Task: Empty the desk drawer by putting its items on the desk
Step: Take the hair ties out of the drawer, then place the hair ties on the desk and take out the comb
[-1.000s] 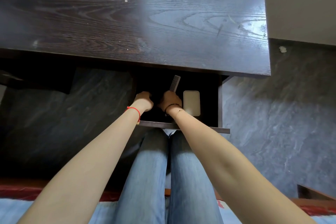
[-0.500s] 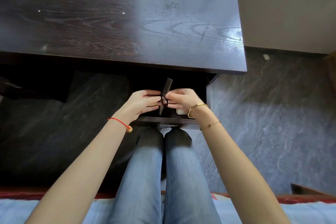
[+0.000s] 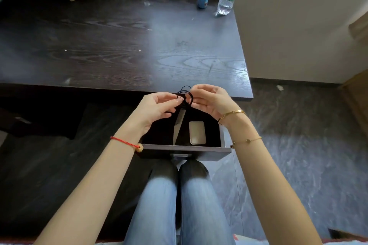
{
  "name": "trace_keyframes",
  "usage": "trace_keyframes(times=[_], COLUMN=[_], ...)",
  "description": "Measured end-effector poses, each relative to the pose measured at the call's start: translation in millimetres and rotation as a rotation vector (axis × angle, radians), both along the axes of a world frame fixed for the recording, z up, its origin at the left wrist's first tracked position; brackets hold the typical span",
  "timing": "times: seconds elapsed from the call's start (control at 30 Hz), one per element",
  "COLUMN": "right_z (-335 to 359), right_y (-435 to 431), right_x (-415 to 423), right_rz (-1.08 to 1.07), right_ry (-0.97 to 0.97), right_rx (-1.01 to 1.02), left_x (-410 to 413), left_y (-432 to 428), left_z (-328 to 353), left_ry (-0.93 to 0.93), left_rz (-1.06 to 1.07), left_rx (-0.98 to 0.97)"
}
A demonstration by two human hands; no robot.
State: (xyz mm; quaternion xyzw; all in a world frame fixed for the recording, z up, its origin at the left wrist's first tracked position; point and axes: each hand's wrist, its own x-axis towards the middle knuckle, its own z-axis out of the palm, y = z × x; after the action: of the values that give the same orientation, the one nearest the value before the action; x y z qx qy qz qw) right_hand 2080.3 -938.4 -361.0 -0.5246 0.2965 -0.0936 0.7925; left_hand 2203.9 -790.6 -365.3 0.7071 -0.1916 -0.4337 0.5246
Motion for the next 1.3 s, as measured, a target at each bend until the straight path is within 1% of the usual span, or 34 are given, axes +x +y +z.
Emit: trace_keyframes(times=[0.1, 0.27, 0.4, 0.5, 0.7, 0.87, 1.0, 1.1, 1.17, 1.23, 1.3], right_z=[21, 33, 28, 19, 6, -1, 3, 16, 23, 26, 21], right_y=[-10, -31, -43, -48, -54, -56, -59, -61, -59, -54, -49], right_x=[27, 92, 143, 169, 190, 187, 169, 140, 112, 78, 39], right_rz=[-0.008, -0.049, -0.06, -0.068, -0.088, -0.091, -0.11, -0.187, -0.226, -0.224, -0.185], right_ry=[-0.032, -0.002, 0.115, 0.227, 0.285, 0.315, 0.297, 0.208, 0.126, 0.059, 0.036], right_rx=[-0.037, -0.05, -0.04, -0.071, -0.093, -0.147, -0.141, -0.124, -0.105, -0.092, -0.068], left_x=[19, 68, 108, 126, 138, 135, 129, 117, 102, 82, 59], left_y=[-14, -39, -59, -70, -80, -79, -69, -56, -45, -33, -22], left_z=[18, 31, 25, 18, 7, 2, 4, 11, 17, 20, 19], left_ry=[-0.013, -0.059, -0.101, -0.075, -0.075, -0.062, -0.097, -0.15, -0.151, -0.127, -0.105], left_rz=[0.052, 0.179, 0.252, 0.281, 0.306, 0.305, 0.306, 0.302, 0.271, 0.211, 0.11], left_rx=[-0.03, -0.058, -0.02, 0.001, 0.049, 0.071, 0.052, -0.015, -0.07, -0.12, -0.148])
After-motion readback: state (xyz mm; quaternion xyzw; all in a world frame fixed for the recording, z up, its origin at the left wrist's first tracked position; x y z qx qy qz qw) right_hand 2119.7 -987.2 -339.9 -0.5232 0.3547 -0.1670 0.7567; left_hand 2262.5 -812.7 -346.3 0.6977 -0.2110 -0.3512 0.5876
